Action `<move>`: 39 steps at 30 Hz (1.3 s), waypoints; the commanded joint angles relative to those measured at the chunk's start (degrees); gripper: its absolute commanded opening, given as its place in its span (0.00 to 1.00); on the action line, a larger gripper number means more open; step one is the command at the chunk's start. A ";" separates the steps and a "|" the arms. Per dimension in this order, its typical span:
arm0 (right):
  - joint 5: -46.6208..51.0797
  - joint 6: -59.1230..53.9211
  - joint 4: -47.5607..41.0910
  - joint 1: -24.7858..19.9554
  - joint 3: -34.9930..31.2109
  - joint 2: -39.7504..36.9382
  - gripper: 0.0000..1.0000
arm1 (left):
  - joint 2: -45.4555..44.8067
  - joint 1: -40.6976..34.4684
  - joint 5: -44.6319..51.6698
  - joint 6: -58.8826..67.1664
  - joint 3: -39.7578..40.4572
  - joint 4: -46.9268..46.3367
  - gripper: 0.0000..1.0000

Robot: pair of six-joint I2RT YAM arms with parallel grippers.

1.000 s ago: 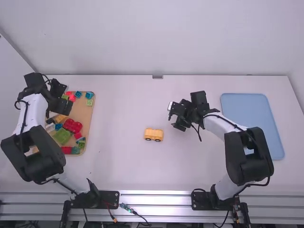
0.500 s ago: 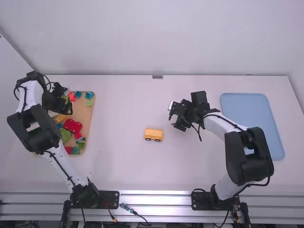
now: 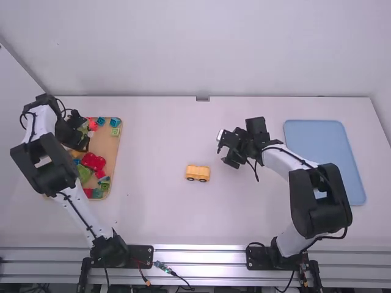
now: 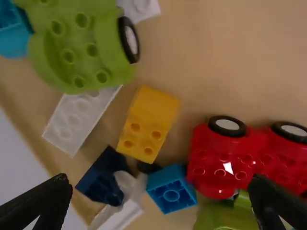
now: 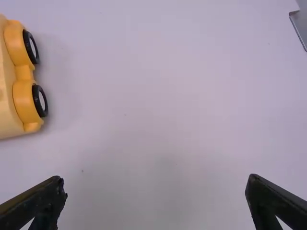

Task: Assemble lego blocks to make yellow taxi

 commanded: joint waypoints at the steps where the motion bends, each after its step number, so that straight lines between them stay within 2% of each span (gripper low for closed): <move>1: -0.17 0.89 -0.22 -0.22 0.00 -1.23 0.99 | 0.59 0.17 2.60 6.67 -1.22 -0.50 0.93; 6: 0.74 4.76 0.85 -0.22 0.00 -1.23 0.99 | 0.59 0.22 2.03 11.06 -2.27 0.57 0.78; 8: 1.90 6.70 1.31 -0.24 0.00 -1.23 0.99 | 0.59 0.79 2.12 11.06 -2.73 2.32 0.76; 15: 2.14 6.83 1.01 -0.22 0.00 -1.23 0.99 | 0.59 2.51 2.71 12.02 -2.78 3.56 0.82; 18: 1.64 6.83 0.85 -0.24 0.00 -1.23 0.99 | 0.59 3.50 6.10 15.85 -2.78 2.58 0.86; 27: 0.87 6.83 0.85 -0.22 0.00 -1.23 0.99 | 0.59 5.86 14.86 25.24 -3.10 0.72 0.87; 35: 0.87 6.83 0.87 -0.17 0.00 -1.23 0.99 | 0.59 5.77 12.74 24.57 -9.99 10.99 0.81; 39: 0.85 6.83 0.87 -0.17 0.00 -1.23 0.99 | 0.59 5.81 14.03 24.57 -13.70 15.37 0.73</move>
